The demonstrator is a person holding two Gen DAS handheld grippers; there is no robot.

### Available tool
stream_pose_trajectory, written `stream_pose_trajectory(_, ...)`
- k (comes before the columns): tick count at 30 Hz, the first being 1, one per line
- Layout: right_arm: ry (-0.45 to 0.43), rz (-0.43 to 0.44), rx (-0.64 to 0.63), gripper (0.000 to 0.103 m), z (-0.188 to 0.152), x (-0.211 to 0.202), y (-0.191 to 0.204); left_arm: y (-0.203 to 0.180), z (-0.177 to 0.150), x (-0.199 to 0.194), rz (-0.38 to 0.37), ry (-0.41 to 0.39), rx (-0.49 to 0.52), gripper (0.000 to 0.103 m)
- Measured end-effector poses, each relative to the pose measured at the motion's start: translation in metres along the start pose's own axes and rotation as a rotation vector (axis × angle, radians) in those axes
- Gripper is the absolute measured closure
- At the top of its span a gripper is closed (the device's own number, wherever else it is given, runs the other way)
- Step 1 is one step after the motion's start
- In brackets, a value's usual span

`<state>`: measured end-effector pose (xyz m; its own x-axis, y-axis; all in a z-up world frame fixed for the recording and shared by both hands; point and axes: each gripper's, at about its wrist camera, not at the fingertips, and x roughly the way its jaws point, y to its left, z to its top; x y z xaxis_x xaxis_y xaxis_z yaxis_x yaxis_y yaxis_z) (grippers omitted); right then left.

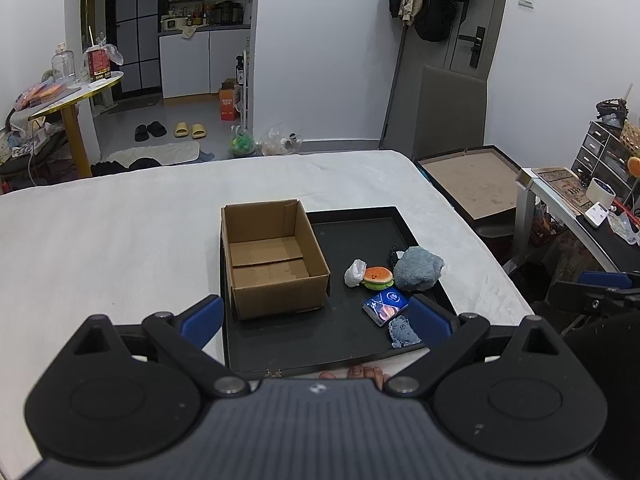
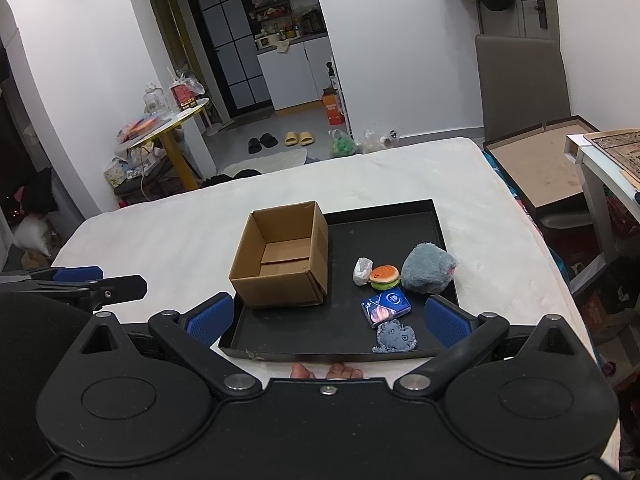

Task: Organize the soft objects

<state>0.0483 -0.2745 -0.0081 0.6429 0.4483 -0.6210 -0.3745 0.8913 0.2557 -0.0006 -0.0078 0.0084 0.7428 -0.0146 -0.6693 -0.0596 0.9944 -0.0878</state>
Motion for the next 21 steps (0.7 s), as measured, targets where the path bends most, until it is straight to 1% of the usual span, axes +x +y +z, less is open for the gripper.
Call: stream_pose_trajectory(21,0.001,-0.031,-0.004,0.0,0.0005,-0.0025,0.0013,-0.0029,-0.0003,0.0013,-0.001,-0.007,0.007,0.005)
